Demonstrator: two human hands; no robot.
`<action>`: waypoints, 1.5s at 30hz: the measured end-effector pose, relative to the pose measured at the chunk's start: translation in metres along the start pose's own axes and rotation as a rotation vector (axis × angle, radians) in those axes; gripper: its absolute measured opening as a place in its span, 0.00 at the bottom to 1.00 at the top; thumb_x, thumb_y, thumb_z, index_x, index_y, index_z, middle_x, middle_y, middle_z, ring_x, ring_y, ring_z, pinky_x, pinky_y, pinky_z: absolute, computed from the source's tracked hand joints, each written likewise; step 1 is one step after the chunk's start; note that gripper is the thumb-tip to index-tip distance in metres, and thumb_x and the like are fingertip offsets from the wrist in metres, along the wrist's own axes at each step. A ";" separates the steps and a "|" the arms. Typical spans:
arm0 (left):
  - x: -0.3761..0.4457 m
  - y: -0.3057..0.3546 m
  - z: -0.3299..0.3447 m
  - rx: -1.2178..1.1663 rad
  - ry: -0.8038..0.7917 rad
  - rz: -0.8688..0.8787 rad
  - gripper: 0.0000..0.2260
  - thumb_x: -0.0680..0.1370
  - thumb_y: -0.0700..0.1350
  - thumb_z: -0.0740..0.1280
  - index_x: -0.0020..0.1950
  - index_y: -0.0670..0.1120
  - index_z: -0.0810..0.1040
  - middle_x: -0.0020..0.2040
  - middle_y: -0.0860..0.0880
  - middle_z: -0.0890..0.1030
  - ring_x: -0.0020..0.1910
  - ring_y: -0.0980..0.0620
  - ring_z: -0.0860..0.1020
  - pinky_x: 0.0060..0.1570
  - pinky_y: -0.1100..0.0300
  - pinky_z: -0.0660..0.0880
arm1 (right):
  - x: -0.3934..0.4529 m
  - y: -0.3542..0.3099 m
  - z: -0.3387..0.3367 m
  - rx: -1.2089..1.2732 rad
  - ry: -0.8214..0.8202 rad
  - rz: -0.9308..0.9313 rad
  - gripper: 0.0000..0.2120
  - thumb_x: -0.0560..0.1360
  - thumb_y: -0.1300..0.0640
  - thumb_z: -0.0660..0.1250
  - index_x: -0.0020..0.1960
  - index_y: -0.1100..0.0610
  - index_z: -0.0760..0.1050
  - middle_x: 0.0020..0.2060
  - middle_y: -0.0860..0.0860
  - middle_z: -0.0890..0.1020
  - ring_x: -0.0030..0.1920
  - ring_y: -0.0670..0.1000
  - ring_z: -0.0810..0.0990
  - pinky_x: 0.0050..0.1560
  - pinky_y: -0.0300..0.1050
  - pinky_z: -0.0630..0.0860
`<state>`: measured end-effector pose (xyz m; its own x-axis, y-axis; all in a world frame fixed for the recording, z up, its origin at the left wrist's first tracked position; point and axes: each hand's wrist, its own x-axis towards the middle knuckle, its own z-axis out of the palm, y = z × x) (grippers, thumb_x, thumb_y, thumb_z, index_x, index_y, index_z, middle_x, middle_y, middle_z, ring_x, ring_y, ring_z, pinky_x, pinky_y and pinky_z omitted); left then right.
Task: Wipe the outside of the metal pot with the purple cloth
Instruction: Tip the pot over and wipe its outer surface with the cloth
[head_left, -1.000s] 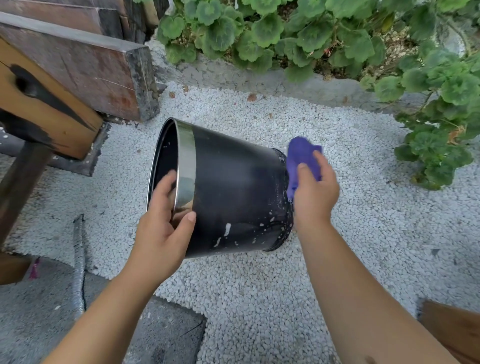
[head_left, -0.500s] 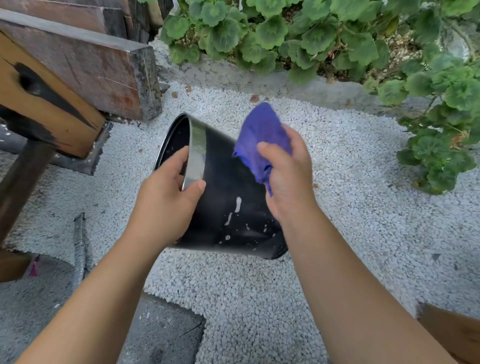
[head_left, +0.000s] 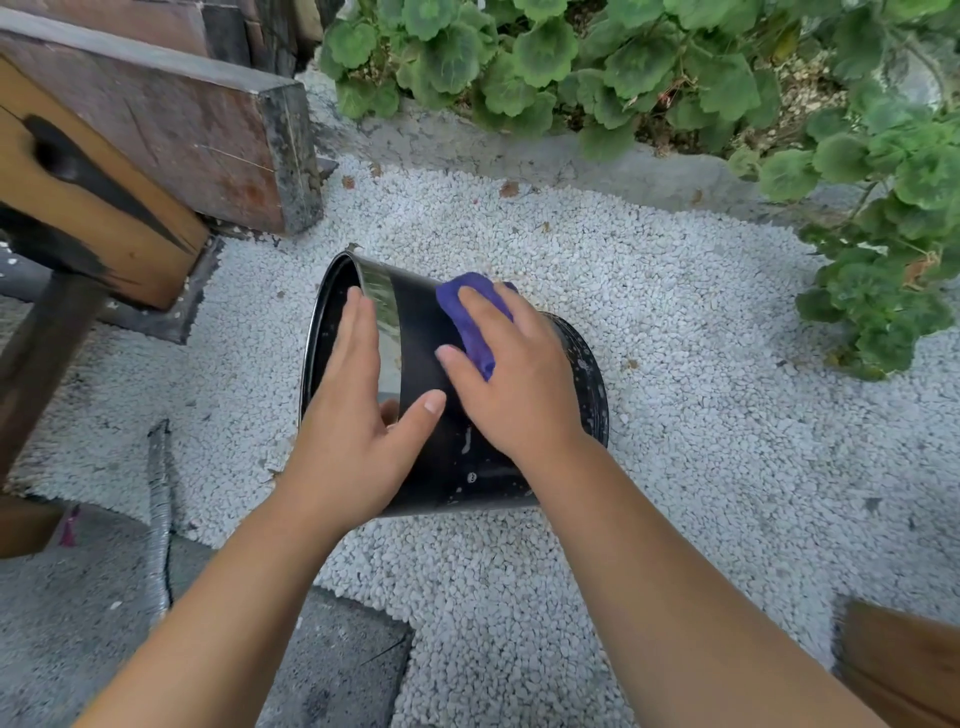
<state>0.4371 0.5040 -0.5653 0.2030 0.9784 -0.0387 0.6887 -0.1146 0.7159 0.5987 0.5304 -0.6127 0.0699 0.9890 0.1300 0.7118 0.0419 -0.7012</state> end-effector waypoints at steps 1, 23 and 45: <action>0.000 0.001 -0.001 0.042 0.020 0.004 0.43 0.74 0.64 0.60 0.83 0.51 0.45 0.82 0.57 0.43 0.78 0.66 0.41 0.68 0.70 0.65 | 0.000 0.003 0.002 0.023 0.023 0.023 0.22 0.76 0.50 0.66 0.70 0.53 0.72 0.69 0.57 0.73 0.70 0.59 0.69 0.67 0.53 0.67; 0.019 -0.008 -0.009 -0.072 0.054 0.245 0.36 0.82 0.65 0.46 0.74 0.37 0.66 0.73 0.41 0.70 0.73 0.44 0.68 0.72 0.43 0.63 | -0.016 -0.075 0.009 0.281 0.204 -0.102 0.21 0.72 0.63 0.66 0.65 0.56 0.78 0.64 0.57 0.78 0.63 0.56 0.76 0.66 0.47 0.71; 0.007 -0.010 -0.001 0.056 0.092 0.087 0.34 0.80 0.61 0.52 0.80 0.42 0.59 0.79 0.55 0.55 0.74 0.73 0.49 0.71 0.76 0.46 | -0.041 0.067 0.009 -0.010 0.259 0.259 0.21 0.75 0.64 0.67 0.67 0.54 0.75 0.68 0.55 0.75 0.65 0.58 0.75 0.63 0.48 0.70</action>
<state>0.4309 0.5117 -0.5724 0.2008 0.9757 0.0874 0.7094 -0.2064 0.6739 0.6371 0.4944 -0.6709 0.4228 0.8978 0.1232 0.6542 -0.2083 -0.7271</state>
